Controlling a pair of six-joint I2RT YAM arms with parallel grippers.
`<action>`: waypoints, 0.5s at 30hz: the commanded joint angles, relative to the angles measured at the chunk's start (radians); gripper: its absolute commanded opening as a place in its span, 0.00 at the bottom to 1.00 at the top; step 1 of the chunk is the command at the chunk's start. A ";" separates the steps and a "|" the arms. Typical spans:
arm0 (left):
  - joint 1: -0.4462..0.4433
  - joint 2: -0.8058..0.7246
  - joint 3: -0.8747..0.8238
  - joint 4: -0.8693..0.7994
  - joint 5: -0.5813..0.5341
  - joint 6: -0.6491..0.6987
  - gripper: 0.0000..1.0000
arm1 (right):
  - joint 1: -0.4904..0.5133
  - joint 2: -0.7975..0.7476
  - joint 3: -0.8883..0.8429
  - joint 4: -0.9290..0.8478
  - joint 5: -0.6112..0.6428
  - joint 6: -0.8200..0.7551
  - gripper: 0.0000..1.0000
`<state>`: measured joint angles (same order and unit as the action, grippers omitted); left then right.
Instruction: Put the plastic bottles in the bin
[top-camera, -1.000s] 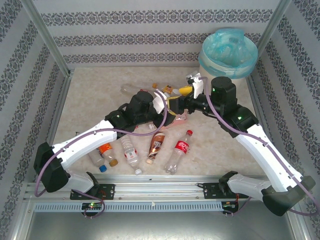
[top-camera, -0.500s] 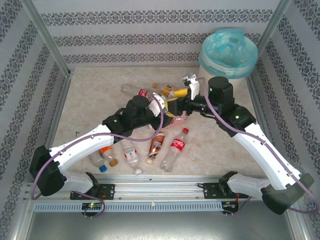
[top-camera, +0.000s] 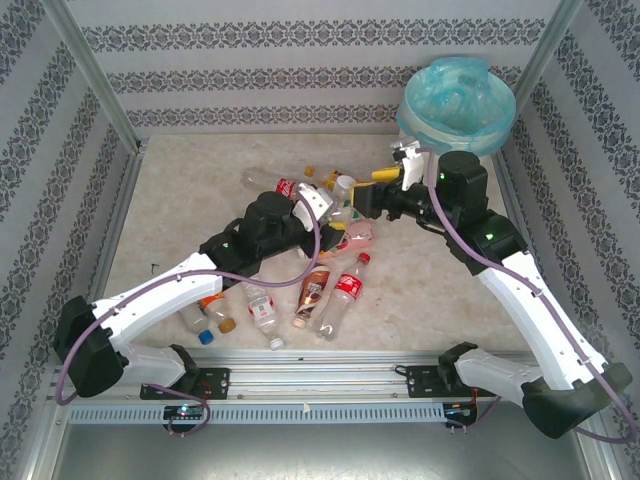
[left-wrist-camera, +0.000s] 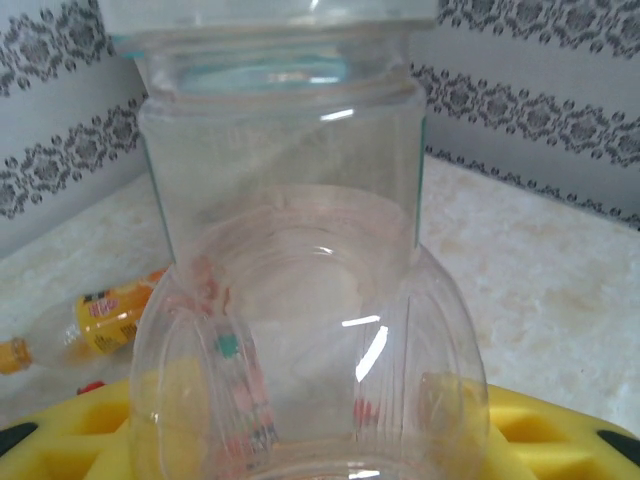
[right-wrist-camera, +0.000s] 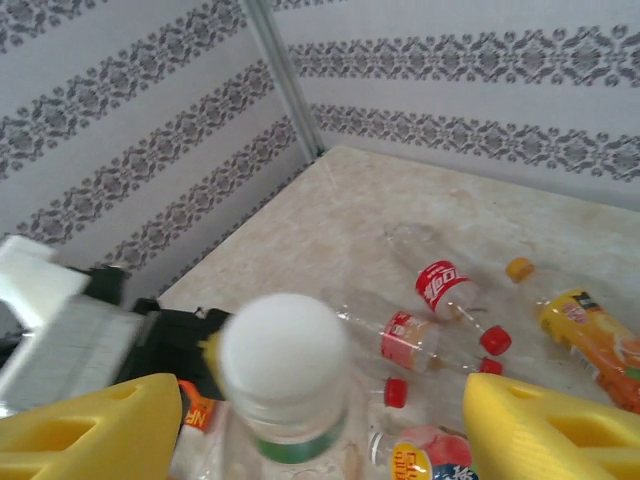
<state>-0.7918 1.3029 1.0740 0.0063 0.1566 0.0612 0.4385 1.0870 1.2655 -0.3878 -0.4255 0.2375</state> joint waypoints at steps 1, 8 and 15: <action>0.002 -0.025 -0.003 0.086 0.024 0.017 0.53 | -0.001 -0.002 -0.023 0.003 0.023 0.014 0.75; 0.002 -0.002 0.029 0.044 0.059 0.025 0.53 | 0.049 0.048 -0.010 0.017 -0.052 -0.007 0.73; 0.003 0.012 0.035 0.050 0.095 0.014 0.53 | 0.070 0.070 -0.002 0.041 -0.050 -0.021 0.72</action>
<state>-0.7898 1.3083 1.0771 0.0299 0.2119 0.0643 0.4957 1.1553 1.2518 -0.3859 -0.4614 0.2325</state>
